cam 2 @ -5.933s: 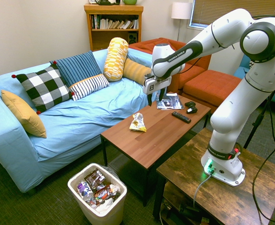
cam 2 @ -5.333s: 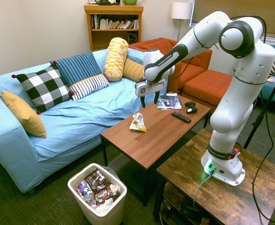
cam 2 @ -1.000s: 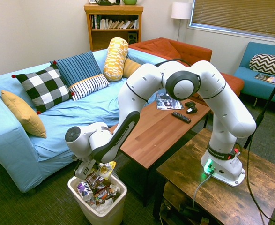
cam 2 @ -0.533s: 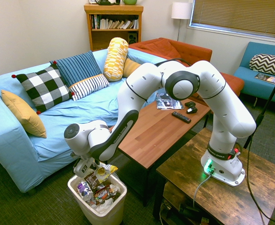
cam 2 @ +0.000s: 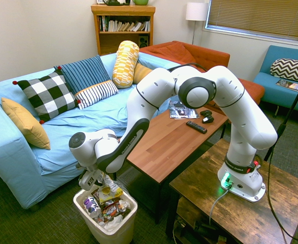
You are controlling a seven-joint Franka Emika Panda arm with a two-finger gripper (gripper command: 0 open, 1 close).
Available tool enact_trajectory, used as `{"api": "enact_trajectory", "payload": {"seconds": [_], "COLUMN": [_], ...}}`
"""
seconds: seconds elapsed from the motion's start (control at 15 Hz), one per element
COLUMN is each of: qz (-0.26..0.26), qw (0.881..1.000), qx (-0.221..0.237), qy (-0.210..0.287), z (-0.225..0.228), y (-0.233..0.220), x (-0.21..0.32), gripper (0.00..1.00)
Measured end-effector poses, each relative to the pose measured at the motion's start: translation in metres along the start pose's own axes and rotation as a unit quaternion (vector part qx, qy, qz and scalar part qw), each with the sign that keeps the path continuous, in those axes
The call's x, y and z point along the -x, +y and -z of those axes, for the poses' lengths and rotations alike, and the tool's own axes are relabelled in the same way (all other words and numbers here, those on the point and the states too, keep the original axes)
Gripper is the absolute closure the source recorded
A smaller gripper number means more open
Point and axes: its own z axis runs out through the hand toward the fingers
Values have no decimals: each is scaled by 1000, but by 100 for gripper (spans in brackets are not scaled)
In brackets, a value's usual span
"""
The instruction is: Throw the chip bag in the trash bin
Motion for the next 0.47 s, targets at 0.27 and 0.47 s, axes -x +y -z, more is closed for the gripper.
{"api": "enact_trajectory", "payload": {"seconds": [0.27,0.47], "qz": [-4,-2], "qw": [1000,1000], "qx": [-5,-4], "qy": [-7,-11], "z": [5,5], "y": [-4,-4], "x": [-2,-1], "gripper": [0,0]}}
